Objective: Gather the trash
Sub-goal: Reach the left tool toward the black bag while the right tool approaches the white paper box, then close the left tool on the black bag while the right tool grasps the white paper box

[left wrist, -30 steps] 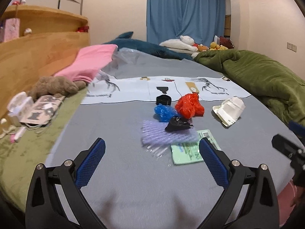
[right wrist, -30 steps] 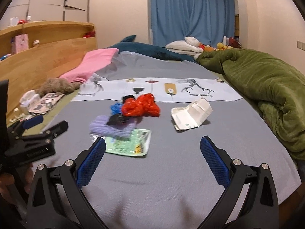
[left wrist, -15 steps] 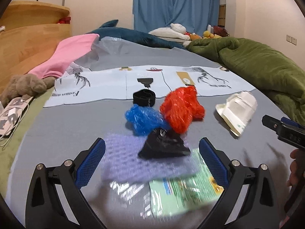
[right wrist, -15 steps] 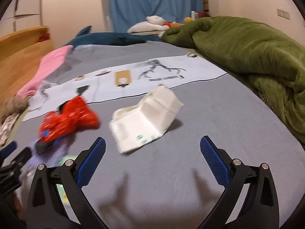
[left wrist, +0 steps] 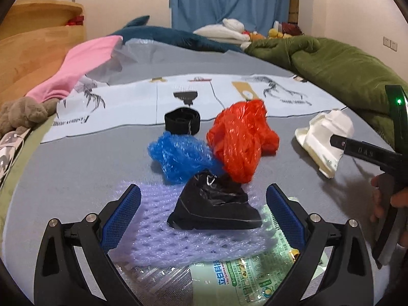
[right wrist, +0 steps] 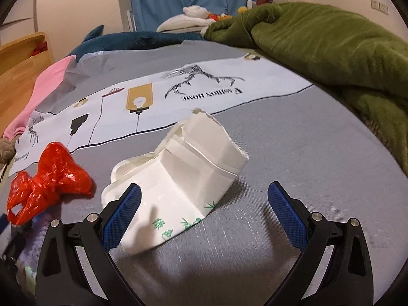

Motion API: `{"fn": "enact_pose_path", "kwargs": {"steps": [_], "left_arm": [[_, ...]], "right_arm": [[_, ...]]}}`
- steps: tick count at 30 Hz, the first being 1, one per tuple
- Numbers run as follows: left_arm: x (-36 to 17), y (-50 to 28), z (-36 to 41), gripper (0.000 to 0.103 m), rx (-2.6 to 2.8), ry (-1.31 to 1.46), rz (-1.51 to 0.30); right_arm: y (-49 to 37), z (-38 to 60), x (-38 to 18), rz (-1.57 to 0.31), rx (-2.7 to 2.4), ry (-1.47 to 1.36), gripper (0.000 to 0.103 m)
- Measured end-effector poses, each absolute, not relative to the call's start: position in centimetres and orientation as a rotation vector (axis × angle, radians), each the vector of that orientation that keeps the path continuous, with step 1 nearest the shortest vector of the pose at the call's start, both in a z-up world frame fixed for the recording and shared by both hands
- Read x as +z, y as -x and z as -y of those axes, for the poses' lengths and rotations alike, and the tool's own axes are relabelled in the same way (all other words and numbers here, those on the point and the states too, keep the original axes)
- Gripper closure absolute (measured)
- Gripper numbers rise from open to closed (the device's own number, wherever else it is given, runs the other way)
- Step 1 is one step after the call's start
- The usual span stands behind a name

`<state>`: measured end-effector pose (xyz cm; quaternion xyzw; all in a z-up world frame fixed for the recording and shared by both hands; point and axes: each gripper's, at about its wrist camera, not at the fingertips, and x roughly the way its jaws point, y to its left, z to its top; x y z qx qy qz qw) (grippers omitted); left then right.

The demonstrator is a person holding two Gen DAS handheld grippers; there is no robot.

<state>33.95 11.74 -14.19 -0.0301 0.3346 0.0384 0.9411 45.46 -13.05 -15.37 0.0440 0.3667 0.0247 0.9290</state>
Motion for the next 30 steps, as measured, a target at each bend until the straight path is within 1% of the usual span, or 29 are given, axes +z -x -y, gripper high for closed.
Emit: {"fn": "enact_pose_path", "kwargs": {"steps": [7,9,10,11,12,13,14,15,16,18,20,22,30], "left_arm": [[-14.8,-34.4,-12.0,0.009,0.098,0.063,-0.715],[-14.9,-34.5,-12.1,0.017,0.105,0.071,-0.724],[-15.0,-34.6,-12.3,0.018,0.115,0.073,-0.725],[-14.9,-34.5,-12.3,0.023,0.127,0.073,-0.719],[-14.8,-34.4,-12.3,0.029,0.138,0.07,-0.708],[-14.8,-34.4,-12.2,0.032,0.138,0.065,-0.704],[-14.7,-34.3,-12.1,0.041,0.138,0.059,-0.7],[-14.6,-34.2,-11.8,0.045,0.136,0.048,-0.692],[-14.5,-34.1,-11.7,0.045,0.139,0.041,-0.684],[-14.2,-33.7,-11.6,0.046,0.143,0.036,-0.658],[-13.9,-33.3,-11.7,0.047,0.138,0.042,-0.633],[-13.6,-33.1,-11.8,0.047,0.135,0.05,-0.619],[-12.8,-32.6,-12.3,0.048,0.123,0.082,-0.589]], "right_arm": [[-46.3,12.3,-16.1,-0.777,0.07,-0.08,0.005],[-46.3,11.7,-16.2,-0.771,0.079,-0.053,0.006],[-46.2,11.4,-16.1,-0.763,0.09,-0.044,0.012],[-46.0,11.1,-16.0,-0.75,0.102,-0.03,0.025],[-45.8,10.8,-16.0,-0.741,0.11,-0.015,0.031],[-45.7,10.7,-15.9,-0.737,0.119,-0.008,0.046],[-45.6,10.4,-15.9,-0.732,0.133,-0.001,0.066],[-45.6,10.3,-15.9,-0.73,0.137,0.004,0.075],[-45.5,10.4,-15.8,-0.727,0.138,0.006,0.08],[-45.1,10.4,-15.5,-0.701,0.145,0.003,0.083],[-44.6,10.4,-15.1,-0.669,0.15,0.0,0.089],[-44.1,10.5,-14.8,-0.643,0.147,0.001,0.091],[-42.2,10.1,-13.3,-0.555,0.147,0.033,0.095]]}}
